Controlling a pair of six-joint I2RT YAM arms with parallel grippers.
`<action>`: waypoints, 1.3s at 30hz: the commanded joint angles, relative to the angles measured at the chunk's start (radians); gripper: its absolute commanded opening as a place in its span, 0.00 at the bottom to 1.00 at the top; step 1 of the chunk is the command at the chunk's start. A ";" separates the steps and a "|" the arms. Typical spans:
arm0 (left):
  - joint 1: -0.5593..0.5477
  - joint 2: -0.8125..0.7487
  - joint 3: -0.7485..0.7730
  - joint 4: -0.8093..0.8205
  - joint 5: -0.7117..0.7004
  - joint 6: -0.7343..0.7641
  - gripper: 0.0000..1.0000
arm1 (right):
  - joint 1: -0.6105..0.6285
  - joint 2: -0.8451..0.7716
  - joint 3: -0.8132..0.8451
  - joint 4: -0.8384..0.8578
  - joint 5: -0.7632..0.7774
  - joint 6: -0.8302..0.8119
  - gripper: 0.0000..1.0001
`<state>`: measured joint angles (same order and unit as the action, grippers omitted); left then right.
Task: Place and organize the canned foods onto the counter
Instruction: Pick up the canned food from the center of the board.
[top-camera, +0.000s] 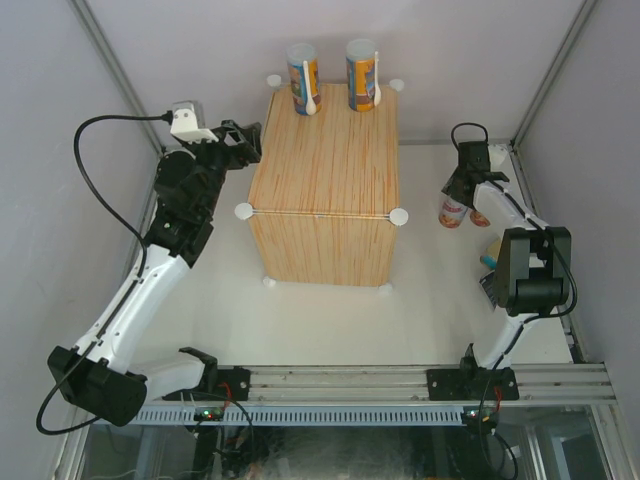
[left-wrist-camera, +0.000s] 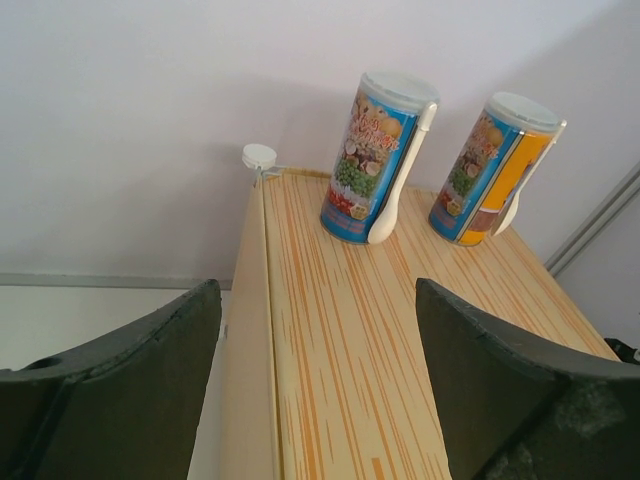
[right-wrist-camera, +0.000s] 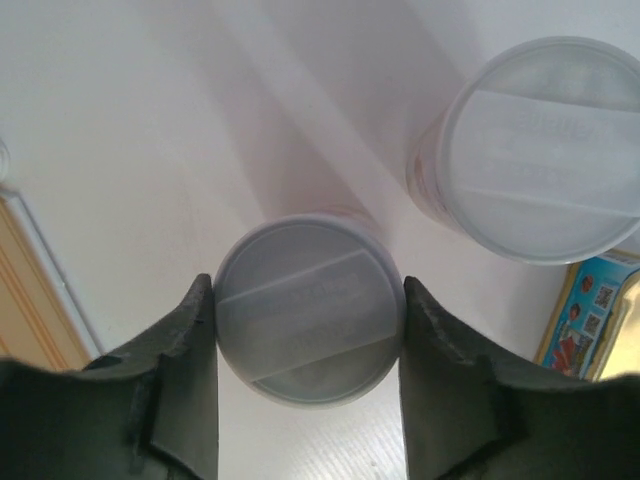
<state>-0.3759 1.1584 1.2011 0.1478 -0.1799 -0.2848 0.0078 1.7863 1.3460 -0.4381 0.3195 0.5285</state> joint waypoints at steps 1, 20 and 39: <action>-0.005 -0.012 -0.029 0.036 0.001 0.006 0.82 | -0.005 -0.002 -0.002 0.023 -0.050 0.002 0.19; -0.006 -0.024 -0.045 0.057 -0.040 -0.017 0.82 | 0.031 -0.149 -0.011 0.007 -0.078 -0.030 0.00; -0.005 -0.038 -0.028 0.083 -0.065 -0.051 0.81 | 0.132 -0.486 0.055 -0.102 0.019 -0.097 0.00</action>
<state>-0.3759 1.1442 1.1580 0.1802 -0.2333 -0.3157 0.1040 1.4124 1.3025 -0.5816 0.2718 0.4698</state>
